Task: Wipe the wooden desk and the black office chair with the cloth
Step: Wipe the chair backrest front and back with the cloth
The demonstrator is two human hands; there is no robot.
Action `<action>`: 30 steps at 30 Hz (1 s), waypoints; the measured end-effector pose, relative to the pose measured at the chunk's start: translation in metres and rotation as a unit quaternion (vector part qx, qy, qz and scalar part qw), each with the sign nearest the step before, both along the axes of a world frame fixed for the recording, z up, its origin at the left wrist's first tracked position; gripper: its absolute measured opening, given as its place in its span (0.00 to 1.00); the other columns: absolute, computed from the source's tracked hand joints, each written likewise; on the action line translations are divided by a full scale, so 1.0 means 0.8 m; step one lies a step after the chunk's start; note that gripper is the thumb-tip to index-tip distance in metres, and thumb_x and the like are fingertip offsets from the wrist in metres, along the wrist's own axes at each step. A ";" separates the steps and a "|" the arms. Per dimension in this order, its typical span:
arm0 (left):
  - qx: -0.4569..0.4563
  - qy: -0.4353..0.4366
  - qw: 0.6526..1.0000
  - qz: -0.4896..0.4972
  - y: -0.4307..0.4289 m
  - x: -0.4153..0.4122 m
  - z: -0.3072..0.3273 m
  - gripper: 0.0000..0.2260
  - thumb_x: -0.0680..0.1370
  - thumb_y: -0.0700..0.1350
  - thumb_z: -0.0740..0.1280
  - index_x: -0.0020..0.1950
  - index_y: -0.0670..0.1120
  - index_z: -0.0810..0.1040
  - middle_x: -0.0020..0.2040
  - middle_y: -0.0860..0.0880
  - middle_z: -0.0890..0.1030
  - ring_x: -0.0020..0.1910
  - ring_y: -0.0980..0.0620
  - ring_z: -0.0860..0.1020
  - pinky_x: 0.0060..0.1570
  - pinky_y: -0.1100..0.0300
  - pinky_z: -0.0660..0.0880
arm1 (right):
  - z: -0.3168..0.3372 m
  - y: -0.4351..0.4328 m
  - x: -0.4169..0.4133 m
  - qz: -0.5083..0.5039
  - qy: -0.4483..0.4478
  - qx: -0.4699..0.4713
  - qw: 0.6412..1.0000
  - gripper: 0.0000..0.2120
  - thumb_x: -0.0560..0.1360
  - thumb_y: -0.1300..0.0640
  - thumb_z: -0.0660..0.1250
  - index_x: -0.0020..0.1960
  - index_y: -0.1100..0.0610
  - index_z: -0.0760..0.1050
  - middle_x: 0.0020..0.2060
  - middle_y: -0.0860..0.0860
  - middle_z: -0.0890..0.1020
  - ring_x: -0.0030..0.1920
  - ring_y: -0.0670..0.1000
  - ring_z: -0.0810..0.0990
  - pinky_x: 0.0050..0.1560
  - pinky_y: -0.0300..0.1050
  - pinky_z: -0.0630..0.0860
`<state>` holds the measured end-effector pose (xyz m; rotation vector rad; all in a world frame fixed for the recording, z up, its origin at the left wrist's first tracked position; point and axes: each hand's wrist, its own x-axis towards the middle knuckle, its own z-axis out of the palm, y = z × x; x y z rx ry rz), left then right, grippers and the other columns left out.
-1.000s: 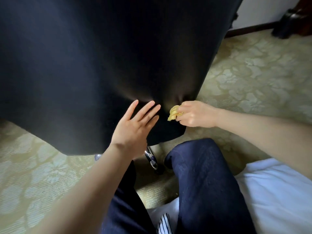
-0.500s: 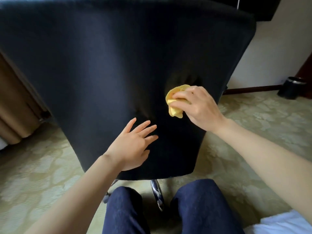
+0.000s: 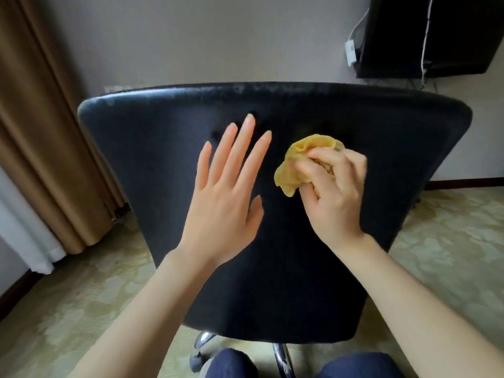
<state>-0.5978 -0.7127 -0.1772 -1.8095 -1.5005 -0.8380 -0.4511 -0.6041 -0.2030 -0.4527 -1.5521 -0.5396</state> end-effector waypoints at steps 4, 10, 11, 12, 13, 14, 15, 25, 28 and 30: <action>0.049 0.009 0.997 0.067 0.017 0.023 0.041 0.41 0.68 0.41 0.68 0.78 0.42 0.52 0.78 0.40 0.52 0.76 0.42 0.47 0.72 0.43 0.43 | -0.039 0.005 -0.027 0.006 -0.070 0.022 0.997 0.12 0.81 0.60 0.57 0.47 0.57 0.80 0.50 0.49 0.74 0.55 0.45 0.70 0.58 0.33 0.65; 0.046 0.045 0.991 0.120 0.023 0.024 0.051 0.42 0.66 0.41 0.68 0.78 0.41 0.53 0.78 0.42 0.55 0.77 0.41 0.51 0.71 0.37 0.47 | -0.154 0.018 -0.014 -0.010 -0.351 0.047 0.935 0.14 0.77 0.64 0.60 0.45 0.51 0.82 0.47 0.43 0.79 0.50 0.48 0.73 0.49 0.40 0.70; 0.047 0.046 0.991 0.121 0.023 0.025 0.050 0.42 0.67 0.42 0.68 0.78 0.41 0.53 0.77 0.41 0.56 0.77 0.40 0.51 0.71 0.36 0.47 | -0.165 0.019 -0.005 -0.018 -0.393 0.052 0.918 0.15 0.78 0.64 0.59 0.44 0.50 0.81 0.45 0.43 0.80 0.49 0.47 0.75 0.50 0.39 0.71; 0.045 0.041 0.991 0.119 0.023 0.029 0.049 0.42 0.67 0.42 0.68 0.77 0.40 0.53 0.77 0.40 0.56 0.76 0.39 0.51 0.71 0.36 0.47 | -0.170 0.018 0.003 -0.017 -0.421 0.054 0.905 0.16 0.79 0.63 0.58 0.43 0.50 0.80 0.44 0.44 0.80 0.48 0.47 0.76 0.50 0.39 0.72; 0.044 0.033 0.991 0.118 0.023 0.032 0.048 0.42 0.67 0.43 0.68 0.77 0.40 0.52 0.77 0.40 0.56 0.76 0.38 0.51 0.71 0.36 0.47 | -0.170 0.018 0.009 -0.012 -0.437 0.055 0.898 0.16 0.80 0.63 0.57 0.42 0.51 0.80 0.43 0.44 0.81 0.47 0.47 0.78 0.50 0.39 0.73; 0.041 0.023 0.992 0.118 0.024 0.036 0.048 0.42 0.67 0.43 0.67 0.77 0.39 0.52 0.77 0.39 0.55 0.76 0.37 0.51 0.71 0.35 0.47 | -0.167 0.018 0.014 -0.012 -0.446 0.056 0.893 0.17 0.80 0.63 0.57 0.41 0.51 0.80 0.42 0.44 0.81 0.46 0.47 0.78 0.48 0.40 0.74; 0.039 0.014 0.992 0.117 0.024 0.040 0.047 0.42 0.67 0.44 0.67 0.77 0.39 0.51 0.77 0.38 0.55 0.76 0.37 0.51 0.71 0.35 0.47 | -0.163 0.018 0.021 -0.015 -0.446 0.057 0.893 0.16 0.80 0.64 0.58 0.41 0.52 0.80 0.42 0.45 0.81 0.45 0.47 0.78 0.47 0.41 0.74; 0.019 -0.018 0.995 0.096 0.020 0.049 0.049 0.41 0.66 0.45 0.64 0.77 0.38 0.52 0.77 0.39 0.54 0.77 0.38 0.49 0.70 0.34 0.46 | -0.078 0.000 0.074 -0.058 0.005 -0.160 0.985 0.12 0.76 0.63 0.61 0.53 0.57 0.81 0.55 0.47 0.72 0.54 0.53 0.70 0.58 0.38 0.70; 0.018 -0.029 0.996 0.084 0.016 0.048 0.052 0.40 0.66 0.45 0.63 0.77 0.40 0.53 0.77 0.40 0.55 0.77 0.40 0.49 0.70 0.35 0.45 | -0.050 -0.012 0.067 -0.041 0.143 -0.220 0.964 0.15 0.71 0.72 0.62 0.54 0.62 0.79 0.55 0.48 0.71 0.56 0.51 0.67 0.61 0.27 0.61; 0.020 -0.024 0.997 0.077 0.014 0.044 0.054 0.40 0.66 0.45 0.63 0.77 0.40 0.54 0.77 0.41 0.56 0.77 0.41 0.50 0.70 0.34 0.45 | -0.037 -0.019 0.056 -0.007 0.225 -0.257 0.940 0.16 0.71 0.75 0.64 0.55 0.62 0.77 0.55 0.48 0.71 0.58 0.50 0.69 0.60 0.26 0.62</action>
